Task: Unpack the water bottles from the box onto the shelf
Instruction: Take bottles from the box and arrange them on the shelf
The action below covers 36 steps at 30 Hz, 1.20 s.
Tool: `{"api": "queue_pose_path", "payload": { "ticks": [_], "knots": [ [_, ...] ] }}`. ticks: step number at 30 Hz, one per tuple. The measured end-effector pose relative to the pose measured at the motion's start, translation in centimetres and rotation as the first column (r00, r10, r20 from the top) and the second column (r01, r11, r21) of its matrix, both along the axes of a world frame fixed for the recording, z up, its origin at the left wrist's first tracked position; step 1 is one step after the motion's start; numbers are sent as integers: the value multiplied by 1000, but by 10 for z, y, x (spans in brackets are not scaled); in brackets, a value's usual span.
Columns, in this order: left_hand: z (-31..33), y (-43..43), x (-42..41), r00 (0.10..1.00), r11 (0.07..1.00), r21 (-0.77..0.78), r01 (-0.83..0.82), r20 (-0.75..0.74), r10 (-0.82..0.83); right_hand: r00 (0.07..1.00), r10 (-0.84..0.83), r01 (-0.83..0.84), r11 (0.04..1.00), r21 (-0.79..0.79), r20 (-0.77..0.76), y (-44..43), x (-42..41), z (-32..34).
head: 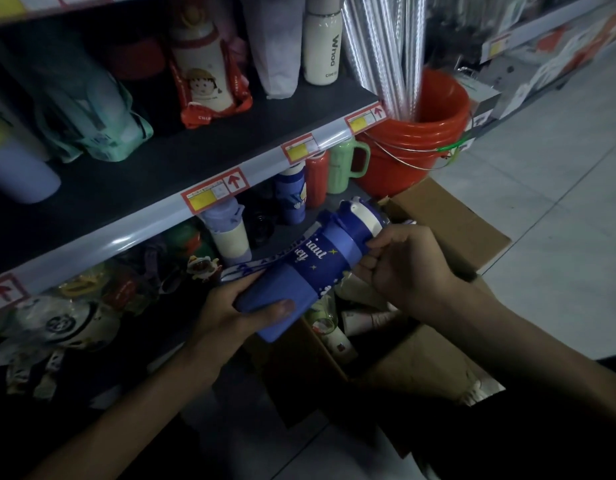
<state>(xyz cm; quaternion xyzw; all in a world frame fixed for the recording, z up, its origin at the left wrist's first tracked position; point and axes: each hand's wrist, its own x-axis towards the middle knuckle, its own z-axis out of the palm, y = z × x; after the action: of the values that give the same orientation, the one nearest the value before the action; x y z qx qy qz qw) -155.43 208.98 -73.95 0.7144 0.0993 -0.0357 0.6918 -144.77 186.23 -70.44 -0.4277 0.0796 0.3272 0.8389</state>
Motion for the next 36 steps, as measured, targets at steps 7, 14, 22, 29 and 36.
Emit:
{"api": "queue_pose_path", "payload": {
  "ticks": [7, 14, 22, 29, 36],
  "knots": [
    [29, 8, -10, 943, 803, -512, -305, -281, 179, 986, 7, -1, 999, -37, 166, 27, -7, 10],
    [54, 32, -23, 930, 611, -701, -368, -264, 257, 892, 344, -266, 924, -276, 293, 83, -27, 11],
    [55, 78, -39, 926, 492, -787, -372, -281, 252, 860, 392, -320, 913, -253, 327, 171, -47, 35],
    [59, 125, -45, 768, 548, -570, -612, -264, 583, 838, 392, -297, 911, -285, 381, 227, -52, 42],
    [59, 184, -58, 630, 624, 135, -769, 320, 707, 843, 280, -152, 943, -297, 459, 282, -41, 37]
  ]
}}
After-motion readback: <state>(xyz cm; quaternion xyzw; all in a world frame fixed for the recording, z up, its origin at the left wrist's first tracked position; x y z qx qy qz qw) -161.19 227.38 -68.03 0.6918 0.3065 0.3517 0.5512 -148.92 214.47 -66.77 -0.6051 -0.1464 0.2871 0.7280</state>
